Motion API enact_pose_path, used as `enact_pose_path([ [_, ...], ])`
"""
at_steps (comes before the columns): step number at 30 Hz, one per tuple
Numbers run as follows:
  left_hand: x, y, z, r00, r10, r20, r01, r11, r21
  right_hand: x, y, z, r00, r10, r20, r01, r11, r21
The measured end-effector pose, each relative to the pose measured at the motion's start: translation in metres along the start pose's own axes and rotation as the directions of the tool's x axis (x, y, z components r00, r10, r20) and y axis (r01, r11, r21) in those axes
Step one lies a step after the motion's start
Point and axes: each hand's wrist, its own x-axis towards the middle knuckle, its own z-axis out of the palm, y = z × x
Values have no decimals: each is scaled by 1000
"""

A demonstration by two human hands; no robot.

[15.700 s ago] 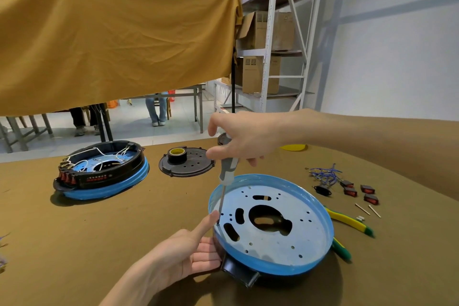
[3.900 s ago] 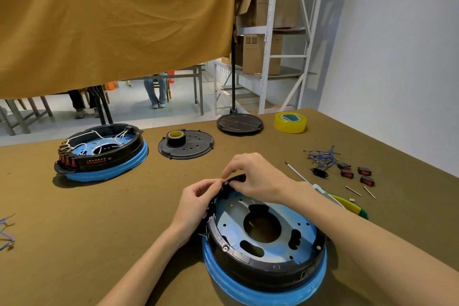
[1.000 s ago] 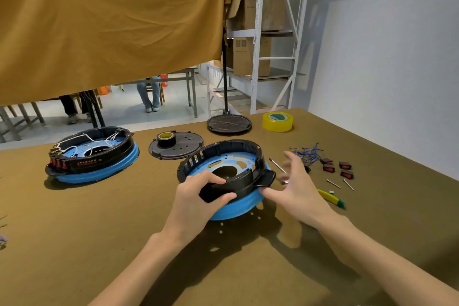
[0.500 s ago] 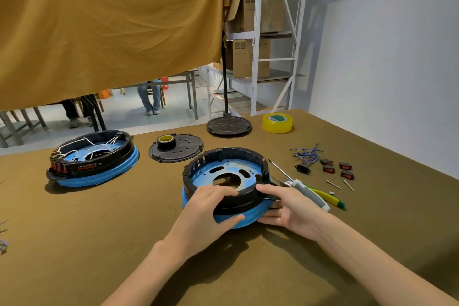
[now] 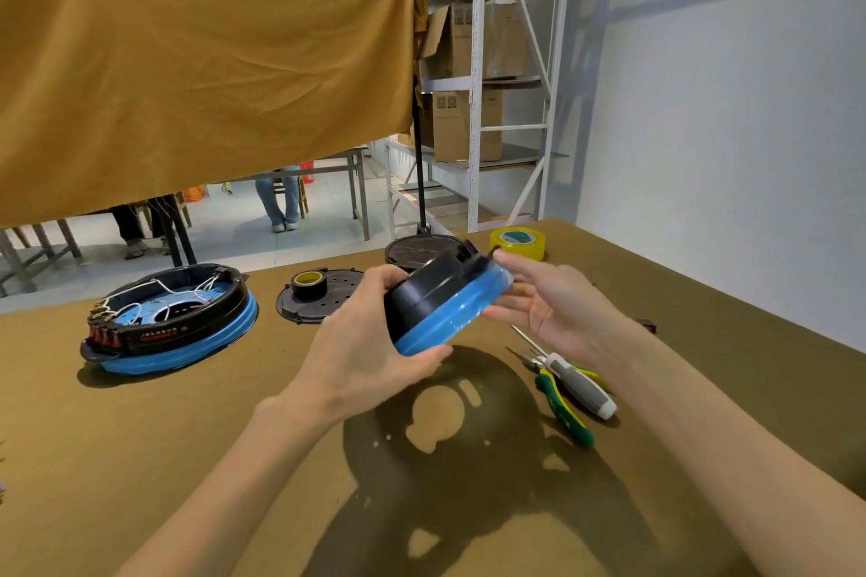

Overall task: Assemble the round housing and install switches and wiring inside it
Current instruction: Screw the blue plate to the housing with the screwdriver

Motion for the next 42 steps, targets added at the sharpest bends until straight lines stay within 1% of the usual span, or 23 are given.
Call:
enact_pose_path([
  [2,6,6,-1,991,-104,-79,95,989,-111,2,-12,6,997,-40,62,37,998,42],
  [4,12,11,0,960,-209,-187,169,964,-207,4,-18,13,988,-94,124,88,995,53],
  [5,13,12,0,940,-254,-229,197,950,-242,5,-20,16,985,-118,128,117,993,22],
  [7,15,11,-3,892,-357,-277,267,910,-316,7,-18,18,987,-138,87,147,983,-107],
  [9,15,6,-12,828,-496,-262,348,821,-454,7,-12,13,990,-134,39,139,953,-267],
  [11,14,-5,-24,728,-664,-173,440,645,-625,9,-4,2,987,-161,7,149,898,-413],
  [12,13,-11,-28,662,-744,-91,498,528,-688,11,0,-6,979,-204,-15,169,852,-496],
  [14,9,-23,-31,549,-827,122,593,283,-754,19,8,-27,936,-345,-68,204,690,-695],
  [15,5,-28,-29,520,-826,215,617,189,-764,23,12,-38,910,-406,-85,191,592,-783],
  [16,0,-32,-24,506,-814,287,630,122,-767,27,17,-50,891,-444,-92,159,496,-853],
  [18,-10,-37,-11,488,-789,373,642,34,-766,34,27,-75,893,-441,-89,64,320,-945],
  [20,-18,-42,2,458,-774,438,647,-48,-761,38,36,-99,902,-414,-123,-48,188,-981],
  [22,-26,-50,12,424,-742,519,637,-163,-753,39,39,-119,887,-424,-182,-159,89,-983],
  [24,-33,-61,22,393,-719,574,625,-249,-740,38,37,-137,872,-410,-269,-289,12,-957],
  [26,-37,-70,28,362,-697,619,640,-297,-709,35,37,-151,879,-328,-346,-394,-90,-915],
  [27,-37,-71,30,363,-681,636,655,-299,-694,35,39,-155,886,-284,-366,-411,-120,-904],
  [29,-37,-76,33,370,-657,657,692,-278,-666,36,41,-160,896,-243,-371,-408,-124,-905],
  [33,-38,-84,35,376,-602,704,728,-278,-627,42,37,-161,898,-242,-368,-387,-33,-922],
  [36,-39,-86,35,380,-604,700,750,-242,-616,42,35,-165,926,-193,-324,-335,-26,-942],
  [38,-39,-85,36,385,-599,702,755,-233,-613,40,35,-164,939,-200,-280,-288,-15,-957],
  [39,-40,-85,36,388,-600,700,754,-231,-615,39,34,-160,939,-234,-253,-254,27,-967],
  [40,-40,-85,35,390,-601,697,749,-233,-620,38,32,-155,932,-287,-222,-201,102,-974],
  [42,-40,-83,33,398,-588,704,740,-248,-625,37,28,-137,897,-407,-173,-45,305,-951],
])
